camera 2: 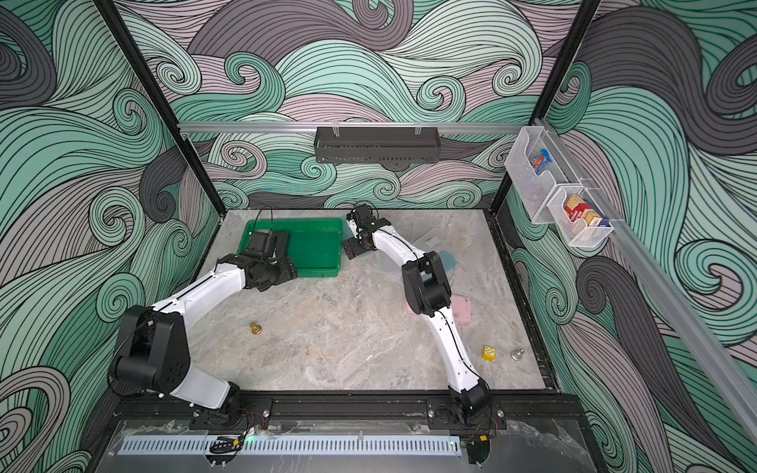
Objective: Put the pencil case into the storage box
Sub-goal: Move the pencil case to the center of the board.
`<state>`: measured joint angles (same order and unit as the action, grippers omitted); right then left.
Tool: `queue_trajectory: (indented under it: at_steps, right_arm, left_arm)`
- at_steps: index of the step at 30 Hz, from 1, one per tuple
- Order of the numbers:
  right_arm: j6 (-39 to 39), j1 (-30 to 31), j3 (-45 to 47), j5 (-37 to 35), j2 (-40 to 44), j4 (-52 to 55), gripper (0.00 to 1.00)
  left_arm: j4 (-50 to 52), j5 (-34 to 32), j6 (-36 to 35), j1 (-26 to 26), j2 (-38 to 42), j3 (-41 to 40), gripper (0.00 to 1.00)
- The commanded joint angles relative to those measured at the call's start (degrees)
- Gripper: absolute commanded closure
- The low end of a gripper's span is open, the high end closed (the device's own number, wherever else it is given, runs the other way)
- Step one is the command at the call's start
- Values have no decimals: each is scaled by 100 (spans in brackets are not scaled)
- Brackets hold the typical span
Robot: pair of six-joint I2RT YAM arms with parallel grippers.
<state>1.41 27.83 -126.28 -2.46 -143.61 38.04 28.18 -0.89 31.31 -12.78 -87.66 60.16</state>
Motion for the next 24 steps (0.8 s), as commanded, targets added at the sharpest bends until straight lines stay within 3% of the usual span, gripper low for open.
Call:
queue_trajectory:
  at_steps: [1, 12, 20, 24]
  right_arm:
    - [153, -17, -177, 271, -189, 50, 1]
    - [247, -152, -178, 342, -301, 64, 1]
    - [342, -217, 488, 404, 6, 61, 25]
    - [275, -209, 1062, 359, 319, 51, 29]
  left_arm:
    - [-50, -87, -72, 16, -42, -4, 19]
    - [-37, -79, -66, 21, 29, -63, 19]
    - [-78, -79, -64, 18, -14, -92, 19]
    - [-85, -89, -59, 19, -23, -109, 19]
